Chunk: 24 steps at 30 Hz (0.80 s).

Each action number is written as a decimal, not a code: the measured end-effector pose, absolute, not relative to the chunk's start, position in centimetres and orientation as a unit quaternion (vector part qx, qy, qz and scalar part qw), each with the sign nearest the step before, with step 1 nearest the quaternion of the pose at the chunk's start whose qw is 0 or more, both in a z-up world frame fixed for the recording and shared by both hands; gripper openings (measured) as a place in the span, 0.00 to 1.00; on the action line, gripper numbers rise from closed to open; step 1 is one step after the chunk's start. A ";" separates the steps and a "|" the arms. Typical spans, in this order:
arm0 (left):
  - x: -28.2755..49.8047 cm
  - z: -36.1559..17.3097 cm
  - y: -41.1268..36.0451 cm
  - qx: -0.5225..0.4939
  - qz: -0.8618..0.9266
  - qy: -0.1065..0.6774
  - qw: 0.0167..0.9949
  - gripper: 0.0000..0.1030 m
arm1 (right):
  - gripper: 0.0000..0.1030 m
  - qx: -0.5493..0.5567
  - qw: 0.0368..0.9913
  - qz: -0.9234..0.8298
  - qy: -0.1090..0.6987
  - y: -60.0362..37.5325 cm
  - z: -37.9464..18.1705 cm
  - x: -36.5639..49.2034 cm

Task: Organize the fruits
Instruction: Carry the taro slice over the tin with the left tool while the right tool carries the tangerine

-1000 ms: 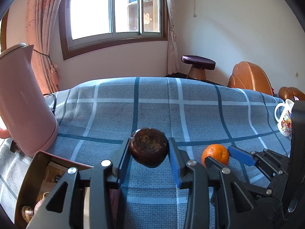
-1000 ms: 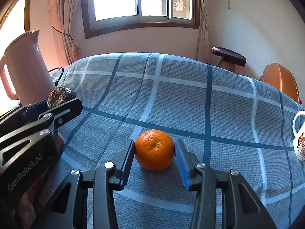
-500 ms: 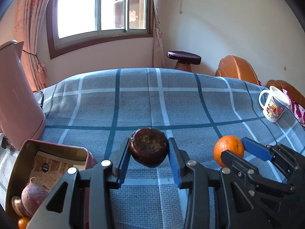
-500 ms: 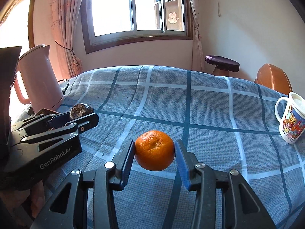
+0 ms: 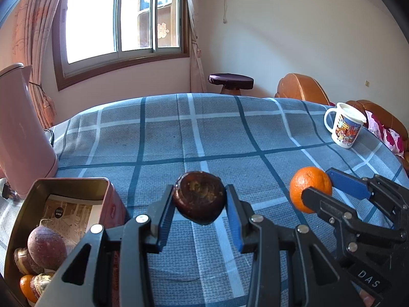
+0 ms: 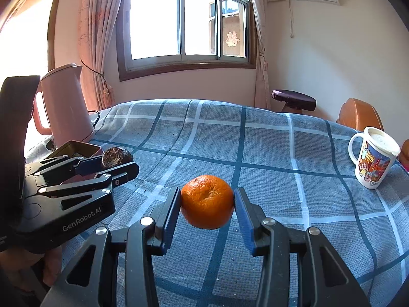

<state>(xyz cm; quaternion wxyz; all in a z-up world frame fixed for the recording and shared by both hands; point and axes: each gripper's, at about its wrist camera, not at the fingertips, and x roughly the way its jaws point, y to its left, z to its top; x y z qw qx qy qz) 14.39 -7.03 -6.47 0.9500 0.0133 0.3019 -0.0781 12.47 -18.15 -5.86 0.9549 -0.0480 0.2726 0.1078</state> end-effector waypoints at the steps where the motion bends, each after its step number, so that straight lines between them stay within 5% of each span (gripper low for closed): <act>1: 14.2 -6.5 -7.0 0.012 -0.080 0.302 0.950 0.39 | 0.44 -0.051 0.955 0.107 0.271 -18.1 -5.8 12.3; 24: 9.5 -5.6 -6.7 0.010 -0.103 0.257 0.961 0.39 | 0.44 -0.061 0.962 0.106 0.242 -17.8 -5.4 8.2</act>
